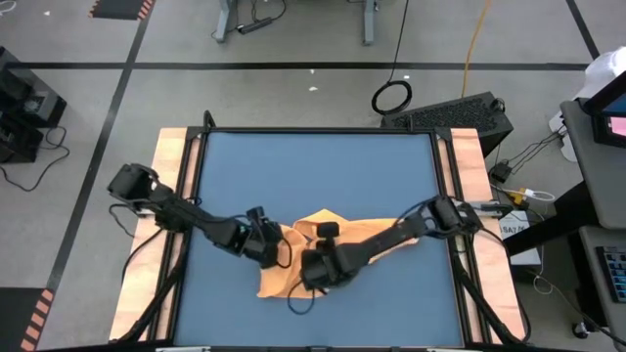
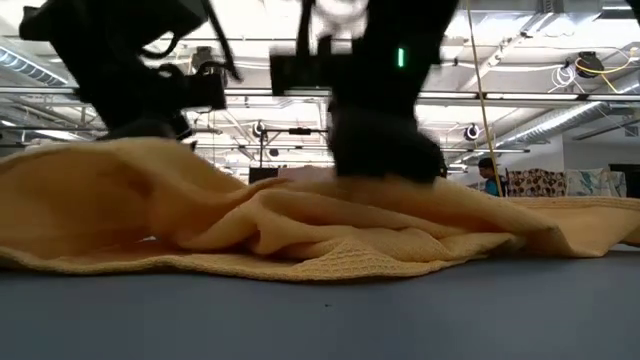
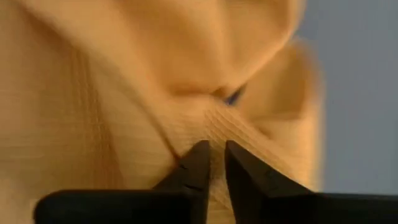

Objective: Roll towel into tight, uniform cylinder
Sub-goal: Fold the orange microfiber cloth

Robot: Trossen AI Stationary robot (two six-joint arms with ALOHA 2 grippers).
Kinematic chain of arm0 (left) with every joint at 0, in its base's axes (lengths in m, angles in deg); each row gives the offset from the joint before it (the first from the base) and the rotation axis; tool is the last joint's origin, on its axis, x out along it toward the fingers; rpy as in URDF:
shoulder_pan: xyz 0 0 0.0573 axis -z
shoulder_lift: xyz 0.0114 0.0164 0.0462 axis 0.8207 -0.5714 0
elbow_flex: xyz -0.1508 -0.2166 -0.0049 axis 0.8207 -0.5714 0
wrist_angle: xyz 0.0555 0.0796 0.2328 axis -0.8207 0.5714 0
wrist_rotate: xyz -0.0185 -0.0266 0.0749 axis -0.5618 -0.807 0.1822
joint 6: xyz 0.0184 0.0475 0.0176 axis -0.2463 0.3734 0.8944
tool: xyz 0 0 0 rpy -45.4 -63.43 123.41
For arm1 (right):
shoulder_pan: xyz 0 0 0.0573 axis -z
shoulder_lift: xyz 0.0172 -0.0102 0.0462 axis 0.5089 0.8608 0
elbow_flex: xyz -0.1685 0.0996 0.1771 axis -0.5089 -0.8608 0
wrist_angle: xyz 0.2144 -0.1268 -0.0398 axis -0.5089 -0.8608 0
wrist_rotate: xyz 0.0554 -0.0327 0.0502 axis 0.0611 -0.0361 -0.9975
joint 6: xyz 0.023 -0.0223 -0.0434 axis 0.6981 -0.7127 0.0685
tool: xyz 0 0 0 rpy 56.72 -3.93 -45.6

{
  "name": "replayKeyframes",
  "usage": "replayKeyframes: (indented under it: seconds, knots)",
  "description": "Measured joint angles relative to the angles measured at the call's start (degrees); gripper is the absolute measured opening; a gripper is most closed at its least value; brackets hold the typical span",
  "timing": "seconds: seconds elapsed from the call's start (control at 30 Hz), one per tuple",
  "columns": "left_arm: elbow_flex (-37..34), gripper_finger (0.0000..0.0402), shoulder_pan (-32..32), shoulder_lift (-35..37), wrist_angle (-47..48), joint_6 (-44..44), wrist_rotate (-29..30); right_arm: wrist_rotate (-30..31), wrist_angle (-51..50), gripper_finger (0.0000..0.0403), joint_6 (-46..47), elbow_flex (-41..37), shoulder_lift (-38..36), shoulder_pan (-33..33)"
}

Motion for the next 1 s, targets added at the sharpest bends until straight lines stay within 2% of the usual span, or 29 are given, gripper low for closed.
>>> replayKeyframes:
  seconds: [0.07, 0.2, 0.37, 0.43, 0.53, 0.63, 0.87, 1.0]
  knots:
    - [0.1, 0.0212, 0.4, -0.2, -0.2, 0.0, -1.7, -3.3, 4.4, 0.0023, 3.2, -4.3, 0.0, 0.9]
    - [1.2, 0.0212, 2.2, 4.3, 1.6, 0.8, -2.8, -2.4, 7.8, 0.0006, 8.9, -8.9, -0.5, -0.2]
    - [1.5, 0.0212, 2.3, 12.0, 5.4, 4.9, 3.7, -1.3, 7.2, 0.0002, 9.5, -10.0, -1.0, -3.3]
    - [1.1, 0.0212, 1.3, 14.3, 6.0, 5.8, 6.4, -3.1, 5.6, 0.0003, 9.5, -10.1, -2.4, -4.8]
    - [0.0, 0.0212, -1.2, 15.4, 6.1, 6.1, 6.4, -6.6, 2.5, 0.0003, 8.4, -10.4, -5.4, -7.0]
    - [-1.5, 0.0212, -3.3, 15.3, 5.0, 6.2, 2.8, -7.3, 0.3, 0.0003, 7.3, -10.4, -9.7, -8.8]
    - [-6.2, 0.0212, -3.7, 12.8, -10.3, 14.4, -7.7, -0.8, -2.5, 0.0004, 9.4, -10.2, -17.0, -12.7]
    - [-7.0, 0.0212, -3.3, 11.2, -14.3, 18.0, -10.6, 5.2, -3.2, 0.0004, 9.5, -10.2, -18.7, -15.2]
